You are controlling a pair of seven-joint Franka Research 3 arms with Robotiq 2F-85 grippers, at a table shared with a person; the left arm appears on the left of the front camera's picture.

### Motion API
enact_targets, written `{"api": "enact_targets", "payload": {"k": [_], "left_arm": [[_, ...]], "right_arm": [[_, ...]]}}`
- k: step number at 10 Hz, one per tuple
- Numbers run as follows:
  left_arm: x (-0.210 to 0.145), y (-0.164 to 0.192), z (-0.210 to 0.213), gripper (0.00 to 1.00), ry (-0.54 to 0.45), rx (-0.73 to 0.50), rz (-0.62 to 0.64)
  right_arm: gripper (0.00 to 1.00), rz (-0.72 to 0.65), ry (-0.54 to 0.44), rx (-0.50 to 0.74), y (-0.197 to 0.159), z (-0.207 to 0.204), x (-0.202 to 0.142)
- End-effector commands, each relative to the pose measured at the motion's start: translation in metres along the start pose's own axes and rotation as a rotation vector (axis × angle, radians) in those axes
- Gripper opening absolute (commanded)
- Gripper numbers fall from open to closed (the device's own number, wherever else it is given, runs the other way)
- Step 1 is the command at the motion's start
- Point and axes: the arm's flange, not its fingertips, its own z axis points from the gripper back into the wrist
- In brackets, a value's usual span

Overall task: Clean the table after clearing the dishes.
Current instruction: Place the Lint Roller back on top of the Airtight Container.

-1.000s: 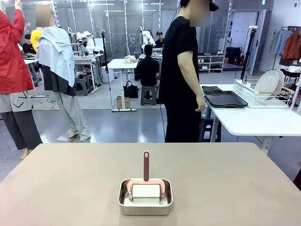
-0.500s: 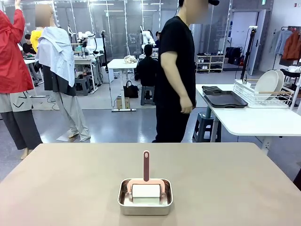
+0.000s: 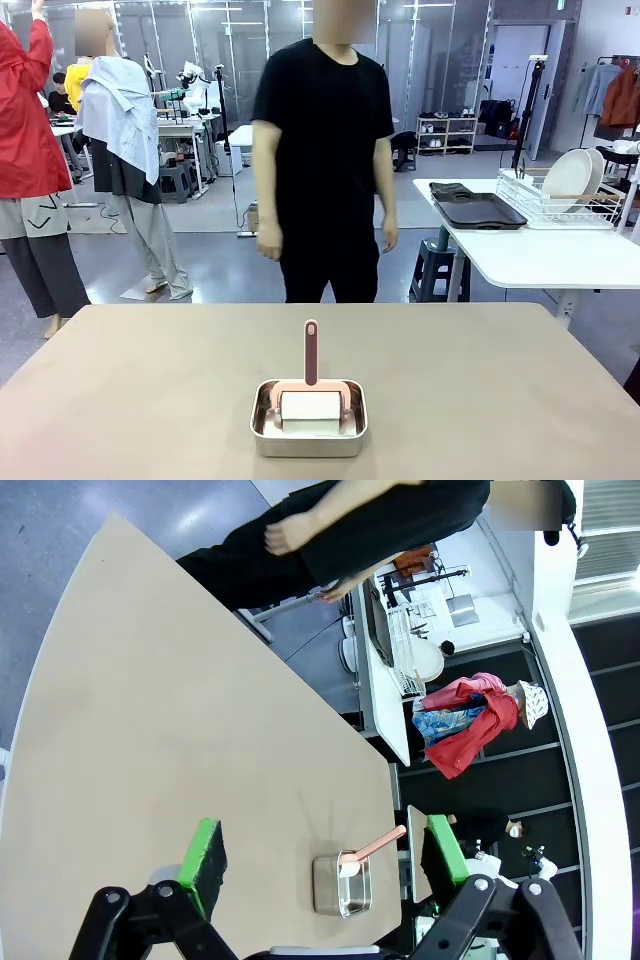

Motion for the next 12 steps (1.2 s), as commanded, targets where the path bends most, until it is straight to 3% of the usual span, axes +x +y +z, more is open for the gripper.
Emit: {"api": "enact_targets", "payload": {"k": [1, 12], "left_arm": [[0.0033, -0.0017, 0.0022, 1.00, 0.006, -0.008, 0.005], [0.0033, -0.0017, 0.0022, 1.00, 0.006, -0.008, 0.005]], "right_arm": [[1.00, 0.020, 0.000, 0.008, 0.0004, 0.0004, -0.0044], [1.00, 0.020, 0.000, 0.008, 0.0004, 0.0004, -0.0044]]}}
